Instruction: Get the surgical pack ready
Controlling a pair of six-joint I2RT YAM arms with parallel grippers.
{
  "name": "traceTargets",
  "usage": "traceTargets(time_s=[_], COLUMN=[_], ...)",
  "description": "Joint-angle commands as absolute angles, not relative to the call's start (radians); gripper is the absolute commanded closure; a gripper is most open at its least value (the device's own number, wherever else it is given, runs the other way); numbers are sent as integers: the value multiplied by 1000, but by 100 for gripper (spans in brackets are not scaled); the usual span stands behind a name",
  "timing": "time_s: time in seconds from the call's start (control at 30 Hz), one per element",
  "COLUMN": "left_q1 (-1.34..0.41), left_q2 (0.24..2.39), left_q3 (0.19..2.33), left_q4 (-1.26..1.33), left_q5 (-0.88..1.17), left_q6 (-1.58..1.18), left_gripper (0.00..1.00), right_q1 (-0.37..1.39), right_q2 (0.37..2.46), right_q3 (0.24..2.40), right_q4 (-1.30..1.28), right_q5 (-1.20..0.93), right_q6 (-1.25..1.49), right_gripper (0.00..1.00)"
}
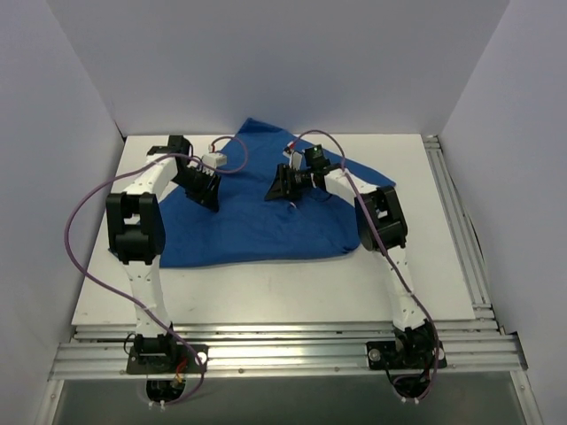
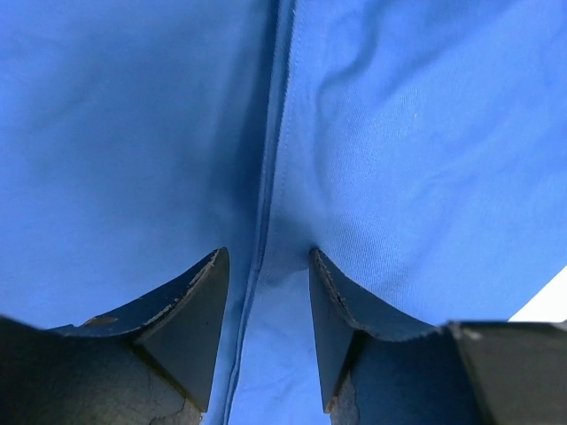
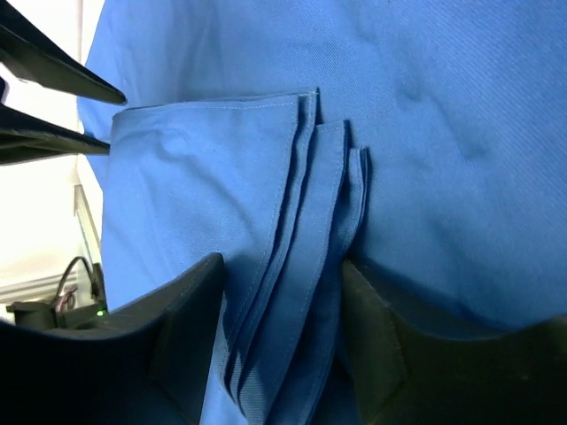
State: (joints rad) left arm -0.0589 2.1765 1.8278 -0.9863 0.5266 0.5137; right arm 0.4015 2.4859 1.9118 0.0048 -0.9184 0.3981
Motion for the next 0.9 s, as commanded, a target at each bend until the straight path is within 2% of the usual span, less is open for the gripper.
traceTargets(time_s=[0.0, 0.17, 0.37, 0.5, 0.6, 0.87], left_q1=[-58, -58, -55, -48, -38, -32], left_q2=[2120, 2131, 2128, 2109, 2094, 2077], left_q3=[1803, 1805, 1804, 1804, 1809, 1830], left_q4=[-1023, -1023, -1019, -1031, -1038, -1048], left_q5=[589, 601, 601, 600, 601, 603], left_q6=[575, 571, 563, 572, 578, 580], left_gripper=[49, 49, 49, 48, 43, 40], right_q1=[414, 413, 411, 411, 410, 403], right_q2=[2525, 2508, 2473, 2419, 2375, 2306], right_q3=[1931, 1907, 1887, 1855, 1829, 1819], right_q4=[-17, 158, 256, 351, 399, 391], right_q5=[-986, -1038, -1031, -1017, -996, -957], right_q6=[451, 555, 615, 647, 663, 630], right_gripper=[56, 80, 100, 100, 100, 100])
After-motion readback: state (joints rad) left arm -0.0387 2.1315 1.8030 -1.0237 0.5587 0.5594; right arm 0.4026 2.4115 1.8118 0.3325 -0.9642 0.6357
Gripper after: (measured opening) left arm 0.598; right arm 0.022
